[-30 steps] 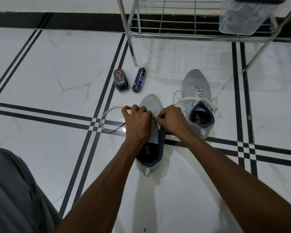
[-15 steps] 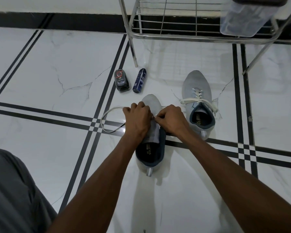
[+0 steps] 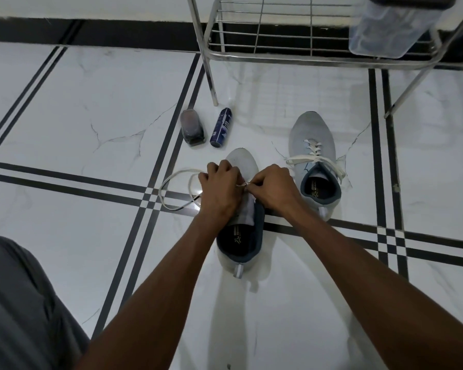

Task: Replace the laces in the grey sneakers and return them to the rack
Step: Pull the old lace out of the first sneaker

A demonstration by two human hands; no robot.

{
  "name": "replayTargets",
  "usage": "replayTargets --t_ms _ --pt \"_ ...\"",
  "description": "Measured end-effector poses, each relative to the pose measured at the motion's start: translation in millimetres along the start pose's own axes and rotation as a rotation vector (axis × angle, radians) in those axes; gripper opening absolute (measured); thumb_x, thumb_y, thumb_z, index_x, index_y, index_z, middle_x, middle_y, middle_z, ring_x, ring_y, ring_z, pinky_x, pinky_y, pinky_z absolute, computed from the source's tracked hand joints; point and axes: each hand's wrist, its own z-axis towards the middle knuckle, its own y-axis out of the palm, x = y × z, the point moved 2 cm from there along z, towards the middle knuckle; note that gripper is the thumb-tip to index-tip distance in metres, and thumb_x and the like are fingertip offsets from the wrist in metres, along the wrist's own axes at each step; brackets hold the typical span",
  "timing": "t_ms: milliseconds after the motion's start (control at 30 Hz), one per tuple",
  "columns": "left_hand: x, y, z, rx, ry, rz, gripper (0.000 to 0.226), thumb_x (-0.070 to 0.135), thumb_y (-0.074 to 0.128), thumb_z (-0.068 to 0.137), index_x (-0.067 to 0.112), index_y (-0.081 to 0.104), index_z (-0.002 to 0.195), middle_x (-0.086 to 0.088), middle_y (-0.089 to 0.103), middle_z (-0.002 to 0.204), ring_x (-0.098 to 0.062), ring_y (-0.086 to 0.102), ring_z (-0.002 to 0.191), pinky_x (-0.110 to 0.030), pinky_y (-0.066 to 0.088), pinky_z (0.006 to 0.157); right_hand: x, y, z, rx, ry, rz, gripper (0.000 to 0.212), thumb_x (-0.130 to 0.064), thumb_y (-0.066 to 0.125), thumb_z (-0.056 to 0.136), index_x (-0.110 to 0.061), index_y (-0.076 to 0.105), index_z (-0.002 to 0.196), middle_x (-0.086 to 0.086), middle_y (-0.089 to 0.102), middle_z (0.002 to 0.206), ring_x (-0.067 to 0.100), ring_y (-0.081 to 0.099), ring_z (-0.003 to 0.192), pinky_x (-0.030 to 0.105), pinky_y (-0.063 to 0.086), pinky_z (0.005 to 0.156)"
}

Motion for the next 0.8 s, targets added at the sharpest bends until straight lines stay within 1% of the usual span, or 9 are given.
replayTargets --t_ms 133,233,267,433,533,600,633,733,800 --pt "0 -15 4 0.131 -0.078 0.067 0.021 0.016 0.047 0.099 0.005 0.06 0.111 -0.014 0.053 0.12 -0.035 0.046 0.112 -0.049 0.038 0.09 5 0 -2 0.021 0.018 0.015 0.029 -0.023 0.069 0.084 -0.01 0.069 0.058 0.008 0.066 0.057 0.027 0.065 0.061 0.04 0.056 0.059" --pt "-36 -43 5 0.527 -0.627 -0.212 0.027 0.014 0.042 0.102 -0.004 0.053 0.118 -0.023 0.053 0.124 -0.039 0.052 0.114 -0.052 0.047 0.093 7 -4 -4 0.042 0.021 0.004 0.024 -0.022 0.068 0.082 -0.009 0.073 0.061 0.009 0.067 0.058 0.025 0.065 0.06 0.041 0.058 0.06" --pt "-46 -47 4 0.589 -0.704 -0.188 0.028 0.017 0.045 0.102 -0.003 0.052 0.119 -0.022 0.053 0.125 -0.038 0.051 0.116 -0.052 0.048 0.093 9 -4 -3 0.046 0.02 0.009 0.025 -0.021 0.067 0.081 -0.009 0.071 0.059 0.009 0.066 0.057 0.025 0.065 0.059 0.041 0.058 0.06" --pt "-18 -38 -2 0.454 -0.287 -0.242 0.027 0.035 0.066 0.09 0.014 0.058 0.106 -0.009 0.05 0.122 -0.031 0.043 0.118 -0.045 0.038 0.093 6 -4 -1 0.036 0.016 -0.005 0.028 -0.019 0.066 0.08 -0.006 0.066 0.055 0.013 0.063 0.054 0.03 0.064 0.058 0.04 0.054 0.055" --pt "-4 -16 -18 0.219 -0.272 -0.309 0.032 0.045 0.067 0.088 0.014 0.059 0.091 -0.005 0.06 0.102 -0.029 0.055 0.1 -0.042 0.046 0.085 4 -2 -1 0.041 0.01 -0.012 0.026 -0.023 0.07 0.08 -0.009 0.069 0.058 0.009 0.064 0.057 0.026 0.063 0.058 0.034 0.05 0.055" --pt "-7 -3 -26 0.05 -0.343 -0.292 0.042 0.052 0.069 0.085 0.012 0.06 0.094 -0.006 0.066 0.096 -0.029 0.061 0.092 -0.036 0.046 0.075 3 -2 0 0.051 0.015 0.001 0.01 -0.021 0.071 0.077 -0.013 0.077 0.076 0.006 0.073 0.075 0.023 0.068 0.071 0.035 0.058 0.066" --pt "-8 0 -29 0.033 -0.342 -0.291 0.043 0.051 0.071 0.085 0.011 0.061 0.096 -0.008 0.067 0.096 -0.028 0.062 0.091 -0.033 0.044 0.074 2 -1 1 0.055 0.01 -0.01 0.016 -0.019 0.071 0.076 -0.014 0.078 0.09 0.006 0.074 0.089 0.024 0.069 0.082 0.038 0.059 0.074" --pt "-10 0 -29 0.089 -0.269 -0.413 0.027 0.031 0.07 0.091 0.007 0.07 0.101 -0.011 0.069 0.096 -0.027 0.064 0.089 -0.029 0.042 0.074 -1 12 9 -0.035 -0.094 -0.101 0.044 -0.013 0.069 0.083 -0.014 0.069 0.127 0.014 0.06 0.125 0.031 0.06 0.113 0.036 0.049 0.097" --pt "-8 -2 -30 0.111 -0.214 -0.469 0.018 0.02 0.065 0.093 0.005 0.074 0.097 -0.012 0.067 0.091 -0.025 0.061 0.082 -0.028 0.04 0.071 -7 21 14 -0.085 -0.181 -0.157 0.04 -0.014 0.064 0.089 -0.017 0.069 0.129 0.016 0.053 0.127 0.033 0.056 0.114 0.037 0.048 0.098"
